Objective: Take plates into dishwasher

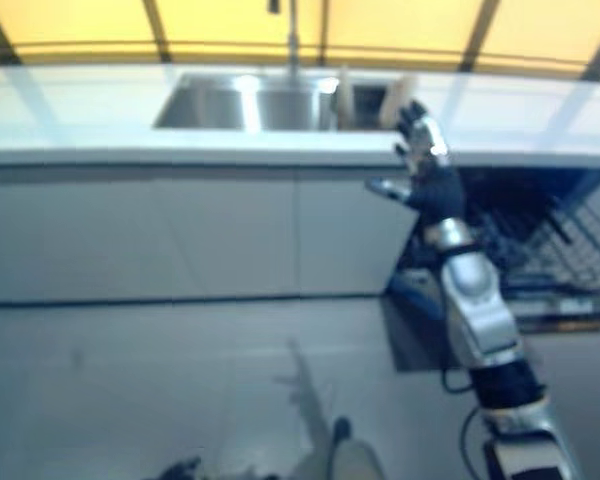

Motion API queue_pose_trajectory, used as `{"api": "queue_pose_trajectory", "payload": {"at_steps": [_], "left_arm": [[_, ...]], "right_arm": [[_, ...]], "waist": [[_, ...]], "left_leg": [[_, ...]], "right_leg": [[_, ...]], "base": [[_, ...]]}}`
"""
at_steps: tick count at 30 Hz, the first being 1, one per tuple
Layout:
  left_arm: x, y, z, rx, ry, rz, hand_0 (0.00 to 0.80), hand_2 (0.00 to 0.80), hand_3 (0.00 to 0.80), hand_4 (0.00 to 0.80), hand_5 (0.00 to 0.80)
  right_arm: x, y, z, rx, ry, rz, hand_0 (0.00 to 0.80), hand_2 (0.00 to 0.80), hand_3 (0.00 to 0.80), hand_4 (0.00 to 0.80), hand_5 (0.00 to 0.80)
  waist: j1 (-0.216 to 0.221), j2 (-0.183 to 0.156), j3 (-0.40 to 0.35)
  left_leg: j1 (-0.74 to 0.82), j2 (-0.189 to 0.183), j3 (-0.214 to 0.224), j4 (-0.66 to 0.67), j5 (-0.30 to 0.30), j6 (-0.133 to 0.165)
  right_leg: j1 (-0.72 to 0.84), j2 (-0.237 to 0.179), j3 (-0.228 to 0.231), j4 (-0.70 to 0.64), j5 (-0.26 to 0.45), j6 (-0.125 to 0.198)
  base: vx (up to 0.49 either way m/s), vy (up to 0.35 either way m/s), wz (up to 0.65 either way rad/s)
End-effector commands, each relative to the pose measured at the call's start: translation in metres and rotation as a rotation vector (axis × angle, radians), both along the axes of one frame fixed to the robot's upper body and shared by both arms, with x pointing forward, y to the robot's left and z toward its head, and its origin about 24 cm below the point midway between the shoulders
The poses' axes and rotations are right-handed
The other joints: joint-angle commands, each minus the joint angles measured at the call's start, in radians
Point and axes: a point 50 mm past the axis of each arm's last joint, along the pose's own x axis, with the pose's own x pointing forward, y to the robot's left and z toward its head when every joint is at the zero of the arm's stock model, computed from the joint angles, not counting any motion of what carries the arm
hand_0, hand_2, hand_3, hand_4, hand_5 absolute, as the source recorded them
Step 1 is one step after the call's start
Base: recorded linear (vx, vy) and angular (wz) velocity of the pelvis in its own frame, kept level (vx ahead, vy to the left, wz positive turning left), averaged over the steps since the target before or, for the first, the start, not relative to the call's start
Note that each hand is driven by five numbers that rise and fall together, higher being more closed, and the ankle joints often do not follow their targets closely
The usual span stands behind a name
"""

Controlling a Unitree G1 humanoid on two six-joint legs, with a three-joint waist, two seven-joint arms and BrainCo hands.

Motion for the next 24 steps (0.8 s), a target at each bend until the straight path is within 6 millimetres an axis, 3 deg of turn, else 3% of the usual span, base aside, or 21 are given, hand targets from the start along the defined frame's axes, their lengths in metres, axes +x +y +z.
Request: {"api": "queue_pose_trajectory", "payload": {"at_steps": [1,2,3,5,6,8,10,11,12,13,14,16,18,19,20,21,23,24], "left_arm": [[-0.028,-0.014,0.003,-0.077,-0.070,-0.039,0.000,0.000,0.000,0.000,0.000],[-0.027,-0.013,0.005,-0.085,-0.092,-0.027,0.000,0.000,0.000,0.000,0.000],[-0.023,-0.011,0.008,-0.092,-0.119,-0.025,0.000,0.000,0.000,0.000,0.000],[-0.014,-0.006,0.012,-0.107,-0.159,-0.043,0.000,0.000,0.000,0.000,0.000],[-0.012,-0.005,0.014,-0.109,-0.176,-0.056,0.000,0.000,0.000,0.000,0.000],[-0.010,0.000,0.019,-0.114,-0.210,-0.084,0.000,0.000,0.000,0.000,0.000],[-0.011,0.002,0.020,-0.117,-0.214,-0.086,0.000,0.000,0.000,0.000,0.000],[-0.019,0.004,0.022,-0.118,-0.213,-0.084,0.000,0.000,0.000,0.000,0.000],[-0.024,0.004,0.022,-0.116,-0.206,-0.081,0.000,0.000,0.000,0.000,0.000],[-0.028,0.003,0.022,-0.114,-0.204,-0.080,0.000,0.000,0.000,0.000,0.000],[-0.046,0.000,0.022,-0.101,-0.190,-0.064,0.000,0.000,0.000,0.000,0.000],[-0.059,-0.001,0.022,-0.086,-0.178,-0.052,0.000,0.000,0.000,0.000,0.000],[-0.072,0.001,0.024,-0.063,-0.169,-0.024,0.000,0.000,0.000,0.000,0.000],[-0.076,0.002,0.025,-0.061,-0.162,-0.015,0.000,0.000,0.000,0.000,0.000],[-0.077,0.002,0.025,-0.060,-0.162,-0.014,0.000,0.000,0.000,0.000,0.000],[-0.080,0.004,0.026,-0.059,-0.156,-0.014,0.000,0.000,0.000,0.000,0.000],[-0.086,0.008,0.029,-0.051,-0.155,-0.036,0.000,0.000,0.000,0.000,0.000],[-0.087,0.008,0.030,-0.049,-0.157,-0.041,0.000,0.000,0.000,0.000,0.000]], "right_arm": [[-0.006,-0.004,0.027,-0.047,-0.151,-0.020,0.000,0.000,0.000,0.000,0.000],[-0.009,-0.006,0.026,-0.050,-0.158,-0.026,0.000,0.000,0.000,0.000,0.000],[-0.012,-0.010,0.026,-0.053,-0.163,-0.042,0.000,0.000,0.000,0.000,0.000],[-0.016,-0.018,0.029,-0.062,-0.185,-0.099,0.000,0.000,0.000,0.000,0.000],[-0.017,-0.020,0.032,-0.066,-0.198,-0.121,0.000,0.000,0.000,0.000,0.000],[-0.017,-0.026,0.040,-0.087,-0.230,-0.186,0.000,0.000,0.000,0.000,0.000],[-0.016,-0.027,0.043,-0.084,-0.237,-0.200,0.000,0.000,0.000,0.000,0.000],[-0.013,-0.030,0.046,-0.083,-0.247,-0.222,0.000,0.000,0.000,0.000,0.000],[-0.012,-0.031,0.047,-0.083,-0.253,-0.232,0.000,0.000,0.000,0.000,0.000],[-0.012,-0.031,0.047,-0.085,-0.255,-0.235,0.000,0.000,0.000,0.000,0.000],[-0.012,-0.034,0.045,-0.087,-0.261,-0.243,0.000,0.000,0.000,0.000,0.000],[-0.013,-0.037,0.044,-0.091,-0.266,-0.249,0.000,0.000,0.000,0.000,0.000],[-0.013,-0.047,0.048,-0.092,-0.276,-0.254,0.000,0.000,0.000,0.000,0.000],[-0.014,-0.050,0.047,-0.085,-0.283,-0.260,0.000,0.000,0.000,0.000,0.000],[-0.014,-0.050,0.046,-0.084,-0.284,-0.261,0.000,0.000,0.000,0.000,0.000],[-0.017,-0.053,0.044,-0.083,-0.285,-0.272,0.000,0.000,0.000,0.000,0.000],[-0.032,-0.066,0.039,-0.052,-0.298,-0.319,0.000,0.000,0.000,0.000,0.000],[-0.035,-0.069,0.038,-0.047,-0.299,-0.325,0.000,0.000,0.000,0.000,0.000]], "waist": [[0.061,-0.002,-0.041],[0.069,-0.028,-0.032],[0.080,-0.040,-0.020],[0.106,-0.032,0.007],[0.116,-0.037,0.013],[0.151,-0.020,0.029],[0.162,-0.009,0.033],[0.181,0.024,0.027],[0.196,0.036,0.027],[0.204,0.039,0.028],[0.233,0.041,0.033],[0.251,0.038,0.034],[0.264,0.026,0.024],[0.264,0.021,0.022],[0.264,0.020,0.022],[0.264,0.015,0.020],[0.266,-0.008,0.007],[0.264,-0.008,0.005]], "left_leg": [[0.059,-0.027,0.066,0.552,0.359,-0.114],[-0.032,-0.023,0.098,0.660,0.360,-0.107],[-0.128,-0.001,0.122,0.750,0.324,-0.093],[-0.249,0.037,0.134,0.681,0.264,-0.062],[-0.282,0.035,0.141,0.607,0.260,-0.052],[-0.277,0.051,0.171,0.324,0.270,-0.055],[-0.265,0.052,0.176,0.190,0.285,-0.059],[-0.258,0.041,0.169,-0.079,0.312,-0.071],[-0.252,0.028,0.164,-0.224,0.359,-0.083],[-0.256,0.024,0.160,-0.273,0.390,-0.087],[-0.311,0.011,0.139,-0.356,0.442,-0.090],[-0.350,0.003,0.129,-0.337,0.467,-0.095],[-0.347,0.010,0.135,-0.278,0.417,-0.063],[-0.327,0.010,0.148,-0.240,0.390,-0.049],[-0.325,0.010,0.150,-0.235,0.385,-0.046],[-0.315,0.008,0.158,-0.221,0.368,-0.028],[-0.262,-0.013,0.163,-0.247,0.337,0.027],[-0.251,-0.017,0.163,-0.254,0.335,0.032]], "right_leg": [[0.001,-0.009,0.031,-0.130,0.121,-0.073],[0.032,-0.029,0.034,-0.135,0.104,-0.088],[0.064,-0.037,0.032,-0.140,0.088,-0.099],[0.116,-0.023,0.033,-0.152,0.064,-0.102],[0.127,-0.027,0.033,-0.161,0.059,-0.098],[0.170,-0.014,0.017,-0.186,0.028,-0.083],[0.180,-0.006,0.018,-0.191,0.020,-0.075],[0.191,0.026,0.024,-0.198,0.009,-0.055],[0.210,0.041,0.035,-0.203,0.001,-0.047],[0.222,0.049,0.046,-0.204,-0.004,-0.045],[0.264,0.075,0.091,-0.203,-0.024,-0.047],[0.289,0.088,0.111,-0.198,-0.048,-0.050],[0.296,0.082,0.117,-0.160,-0.099,-0.046],[0.293,0.061,0.098,-0.116,-0.107,-0.031],[0.293,0.056,0.094,-0.106,-0.109,-0.028],[0.291,0.035,0.076,-0.065,-0.099,-0.012],[0.268,-0.025,0.021,0.135,0.003,0.036],[0.256,-0.029,0.016,0.192,0.035,0.041]], "base": [[0.376,-0.267,0.41],[0.315,-0.250,0.40],[0.276,-0.205,0.08],[0.279,-0.102,0.05],[0.332,-0.040,0.23],[0.386,0.004,0.17],[0.344,0.077,0.09],[0.525,0.132,-0.01],[0.560,0.130,0.06],[0.561,0.058,0.07],[0.449,0.024,-0.08],[0.463,0.061,-0.43],[0.508,0.207,-0.68],[0.322,0.175,-0.68],[0.321,0.162,-0.70],[0.319,0.158,-0.44],[0.459,0.235,-0.20],[0.520,0.304,-0.06]]}}
